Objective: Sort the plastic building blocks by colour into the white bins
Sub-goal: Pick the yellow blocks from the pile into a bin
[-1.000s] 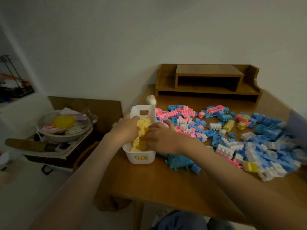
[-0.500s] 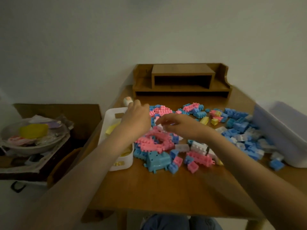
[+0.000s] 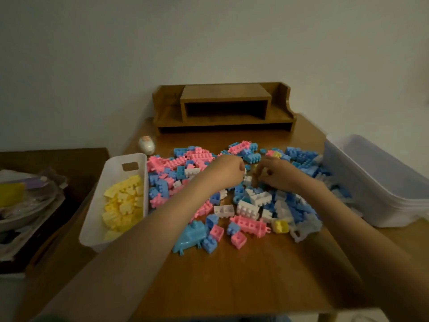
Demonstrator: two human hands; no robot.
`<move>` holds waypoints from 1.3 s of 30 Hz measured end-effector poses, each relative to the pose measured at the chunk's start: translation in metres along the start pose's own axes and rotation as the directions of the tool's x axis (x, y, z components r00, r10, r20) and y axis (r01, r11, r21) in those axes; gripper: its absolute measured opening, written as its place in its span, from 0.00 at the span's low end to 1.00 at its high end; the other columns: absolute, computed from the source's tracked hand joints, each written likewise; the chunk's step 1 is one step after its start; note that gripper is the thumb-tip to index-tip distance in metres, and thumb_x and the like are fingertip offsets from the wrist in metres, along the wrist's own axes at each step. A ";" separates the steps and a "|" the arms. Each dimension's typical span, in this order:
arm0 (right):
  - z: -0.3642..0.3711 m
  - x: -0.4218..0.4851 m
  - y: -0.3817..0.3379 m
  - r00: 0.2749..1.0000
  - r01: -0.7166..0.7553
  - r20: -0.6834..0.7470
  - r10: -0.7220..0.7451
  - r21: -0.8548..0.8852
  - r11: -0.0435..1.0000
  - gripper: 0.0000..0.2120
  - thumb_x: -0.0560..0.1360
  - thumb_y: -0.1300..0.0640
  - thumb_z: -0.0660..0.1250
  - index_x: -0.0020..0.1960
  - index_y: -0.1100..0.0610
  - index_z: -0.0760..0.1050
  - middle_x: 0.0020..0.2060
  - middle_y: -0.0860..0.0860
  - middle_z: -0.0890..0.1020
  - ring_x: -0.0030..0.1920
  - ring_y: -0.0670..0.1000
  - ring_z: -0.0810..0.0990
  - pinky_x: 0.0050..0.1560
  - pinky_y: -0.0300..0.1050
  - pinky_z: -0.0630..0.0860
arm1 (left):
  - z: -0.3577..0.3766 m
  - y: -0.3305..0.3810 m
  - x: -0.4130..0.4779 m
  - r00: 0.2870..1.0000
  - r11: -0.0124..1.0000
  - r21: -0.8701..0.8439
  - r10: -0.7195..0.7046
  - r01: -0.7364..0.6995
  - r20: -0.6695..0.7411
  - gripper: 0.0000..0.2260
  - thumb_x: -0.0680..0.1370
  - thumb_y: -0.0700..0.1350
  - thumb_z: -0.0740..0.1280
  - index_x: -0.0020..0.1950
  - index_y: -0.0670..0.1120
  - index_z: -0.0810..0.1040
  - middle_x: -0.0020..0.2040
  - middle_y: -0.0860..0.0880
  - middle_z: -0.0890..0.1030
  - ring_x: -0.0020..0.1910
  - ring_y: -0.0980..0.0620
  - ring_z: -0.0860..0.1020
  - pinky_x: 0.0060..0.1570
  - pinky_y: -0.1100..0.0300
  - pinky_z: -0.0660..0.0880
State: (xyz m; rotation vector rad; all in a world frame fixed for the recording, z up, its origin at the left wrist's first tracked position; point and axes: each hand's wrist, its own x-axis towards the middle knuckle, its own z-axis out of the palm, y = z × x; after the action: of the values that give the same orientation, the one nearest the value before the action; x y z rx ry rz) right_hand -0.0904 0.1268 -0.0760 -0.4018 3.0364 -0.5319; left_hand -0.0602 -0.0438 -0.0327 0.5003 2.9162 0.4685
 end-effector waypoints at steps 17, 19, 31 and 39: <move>-0.017 -0.078 -0.040 0.980 0.199 -0.049 -0.194 0.344 0.917 0.24 0.70 0.53 0.73 0.58 0.52 0.62 0.54 0.46 0.69 0.56 0.47 0.71 0.55 0.40 0.72 | 0.011 0.004 -0.043 0.980 0.594 -0.792 -0.195 0.144 0.031 0.20 0.82 0.47 0.58 0.72 0.42 0.61 0.53 0.43 0.76 0.51 0.45 0.80 0.53 0.51 0.79; -0.022 -0.090 -0.029 0.974 0.179 0.104 -0.202 0.197 0.964 0.24 0.69 0.48 0.73 0.58 0.50 0.64 0.54 0.46 0.65 0.58 0.48 0.66 0.62 0.48 0.68 | 0.010 0.003 -0.048 0.984 0.715 -0.694 -0.171 0.087 -0.052 0.15 0.82 0.49 0.57 0.66 0.43 0.66 0.45 0.48 0.72 0.50 0.45 0.77 0.56 0.47 0.76; -0.018 -0.109 -0.021 0.964 0.126 0.242 -0.108 -0.062 0.990 0.10 0.74 0.42 0.65 0.52 0.43 0.73 0.66 0.46 0.63 0.67 0.51 0.61 0.68 0.57 0.61 | 0.017 0.007 -0.071 0.989 0.791 -0.611 -0.071 -0.024 -0.131 0.11 0.83 0.44 0.52 0.57 0.47 0.73 0.53 0.52 0.76 0.48 0.55 0.75 0.46 0.60 0.73; -0.038 -0.110 -0.037 0.973 0.136 0.106 -0.203 0.444 0.885 0.03 0.79 0.56 0.61 0.47 0.51 0.72 0.51 0.50 0.79 0.53 0.48 0.78 0.52 0.37 0.74 | 0.010 -0.006 -0.065 0.984 0.801 -0.598 -0.110 0.007 -0.137 0.12 0.82 0.48 0.51 0.56 0.49 0.74 0.52 0.45 0.78 0.47 0.47 0.74 0.47 0.50 0.73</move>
State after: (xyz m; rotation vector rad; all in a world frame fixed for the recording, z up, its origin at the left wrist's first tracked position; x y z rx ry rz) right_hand 0.0222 0.1338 -0.0293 -0.6484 2.6402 -1.1062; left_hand 0.0010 -0.0688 -0.0383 0.2801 2.6875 1.4149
